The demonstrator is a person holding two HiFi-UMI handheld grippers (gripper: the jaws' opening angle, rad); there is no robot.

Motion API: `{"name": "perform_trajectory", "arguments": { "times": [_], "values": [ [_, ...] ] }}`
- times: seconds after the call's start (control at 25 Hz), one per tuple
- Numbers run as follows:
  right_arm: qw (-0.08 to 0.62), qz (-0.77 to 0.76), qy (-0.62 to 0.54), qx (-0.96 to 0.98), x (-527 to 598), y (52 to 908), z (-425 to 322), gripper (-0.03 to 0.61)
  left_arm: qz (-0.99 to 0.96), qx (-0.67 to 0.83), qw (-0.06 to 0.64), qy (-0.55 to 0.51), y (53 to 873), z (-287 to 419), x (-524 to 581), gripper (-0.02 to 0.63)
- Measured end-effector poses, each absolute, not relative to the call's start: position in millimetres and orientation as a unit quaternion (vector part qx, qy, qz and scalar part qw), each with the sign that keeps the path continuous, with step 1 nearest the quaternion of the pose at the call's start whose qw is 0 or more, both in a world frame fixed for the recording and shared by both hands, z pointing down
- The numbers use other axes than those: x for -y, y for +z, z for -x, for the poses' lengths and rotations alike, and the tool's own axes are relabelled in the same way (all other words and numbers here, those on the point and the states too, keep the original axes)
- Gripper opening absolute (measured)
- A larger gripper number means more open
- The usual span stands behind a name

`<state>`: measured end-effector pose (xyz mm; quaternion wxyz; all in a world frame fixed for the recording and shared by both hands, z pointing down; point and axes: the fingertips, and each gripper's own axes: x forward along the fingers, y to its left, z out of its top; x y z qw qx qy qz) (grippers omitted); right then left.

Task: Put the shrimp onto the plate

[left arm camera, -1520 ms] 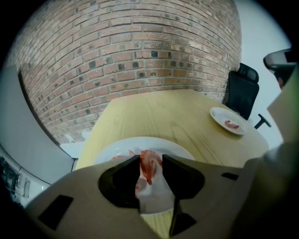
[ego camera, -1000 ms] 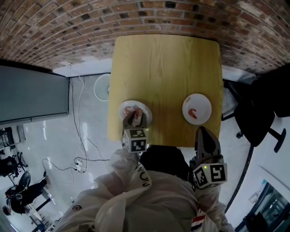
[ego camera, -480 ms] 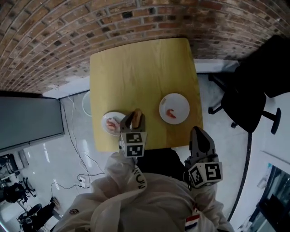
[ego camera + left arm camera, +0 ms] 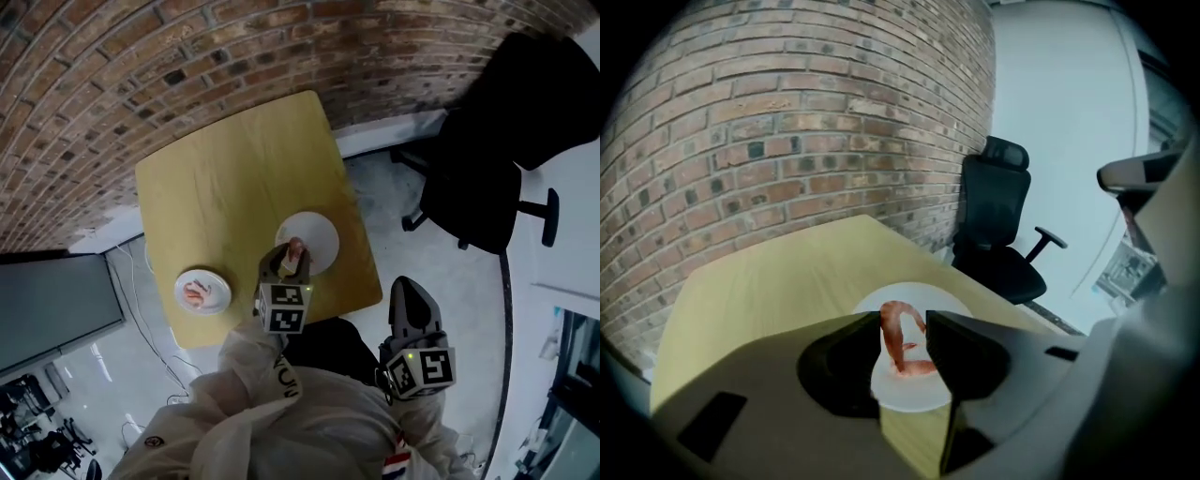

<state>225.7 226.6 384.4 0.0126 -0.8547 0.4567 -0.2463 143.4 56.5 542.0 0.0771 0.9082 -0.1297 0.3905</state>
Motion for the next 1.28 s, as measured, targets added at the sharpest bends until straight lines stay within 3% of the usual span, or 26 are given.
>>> {"name": "perform_trajectory", "arguments": {
  "times": [0.68, 1.28],
  "values": [
    [0.027, 0.87, -0.274, -0.409, -278.0, 408.0, -263.4, 0.023, -0.891, 0.101, 0.088, 0.433, 587.8, -187.4, -97.8, 0.153],
    [0.028, 0.857, -0.275, -0.434, -265.8, 407.5, -261.2, 0.023, -0.897, 0.137, 0.087, 0.412, 566.6, -179.9, -87.2, 0.153]
  ]
}}
